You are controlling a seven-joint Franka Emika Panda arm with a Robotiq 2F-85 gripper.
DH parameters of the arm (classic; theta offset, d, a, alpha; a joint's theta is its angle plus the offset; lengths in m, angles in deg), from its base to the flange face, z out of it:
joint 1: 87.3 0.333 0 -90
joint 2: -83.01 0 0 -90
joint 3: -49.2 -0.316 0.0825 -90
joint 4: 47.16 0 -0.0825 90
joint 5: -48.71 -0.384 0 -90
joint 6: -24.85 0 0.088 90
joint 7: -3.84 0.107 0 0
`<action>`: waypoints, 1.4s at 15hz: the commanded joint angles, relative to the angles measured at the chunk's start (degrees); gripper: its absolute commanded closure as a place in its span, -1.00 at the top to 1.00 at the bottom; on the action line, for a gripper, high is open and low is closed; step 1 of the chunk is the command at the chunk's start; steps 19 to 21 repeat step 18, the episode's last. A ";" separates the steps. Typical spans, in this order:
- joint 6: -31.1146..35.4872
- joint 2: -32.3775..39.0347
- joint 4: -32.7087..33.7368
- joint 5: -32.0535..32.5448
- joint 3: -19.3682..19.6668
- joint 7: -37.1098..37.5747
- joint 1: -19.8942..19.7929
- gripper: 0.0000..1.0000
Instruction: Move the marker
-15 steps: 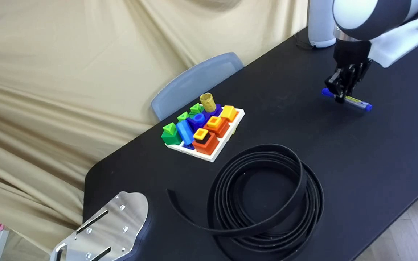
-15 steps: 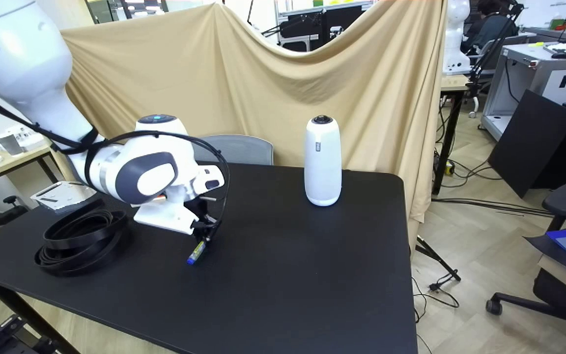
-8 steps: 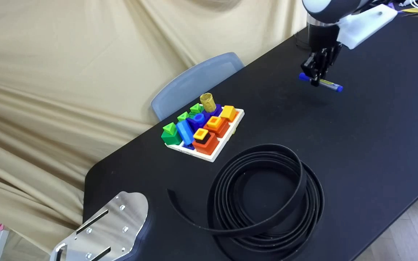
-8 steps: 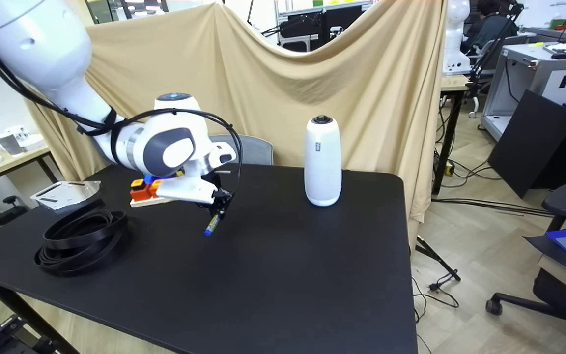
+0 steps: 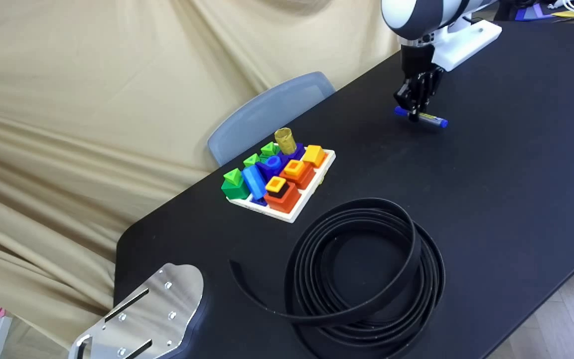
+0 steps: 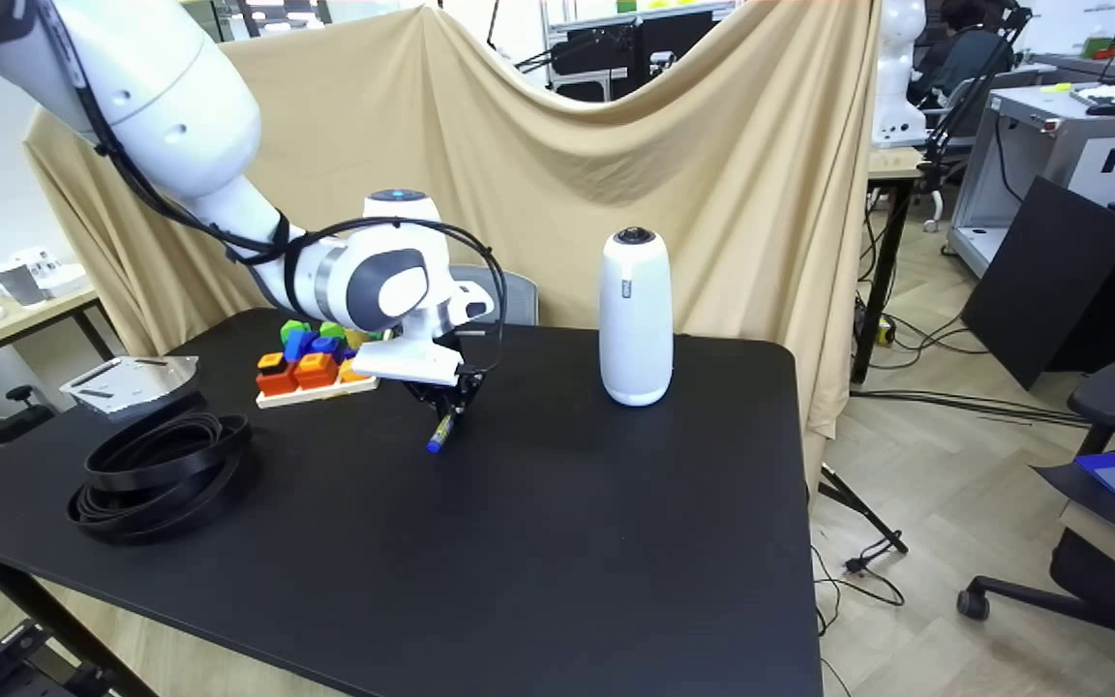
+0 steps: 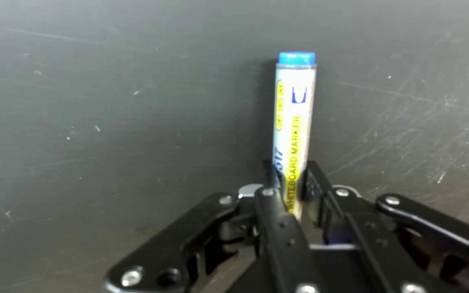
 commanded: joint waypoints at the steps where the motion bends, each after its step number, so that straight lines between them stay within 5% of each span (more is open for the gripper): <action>1: -3.79 3.20 5.83 0.96 0.22 -0.70 0.75 -0.08; 3: -4.22 3.67 6.91 1.63 0.68 -0.59 1.47 0.06; 10: -8.48 -1.81 4.50 3.90 1.51 1.31 3.68 0.99; 21: -18.58 -11.12 0.42 3.10 1.25 -0.80 3.74 1.00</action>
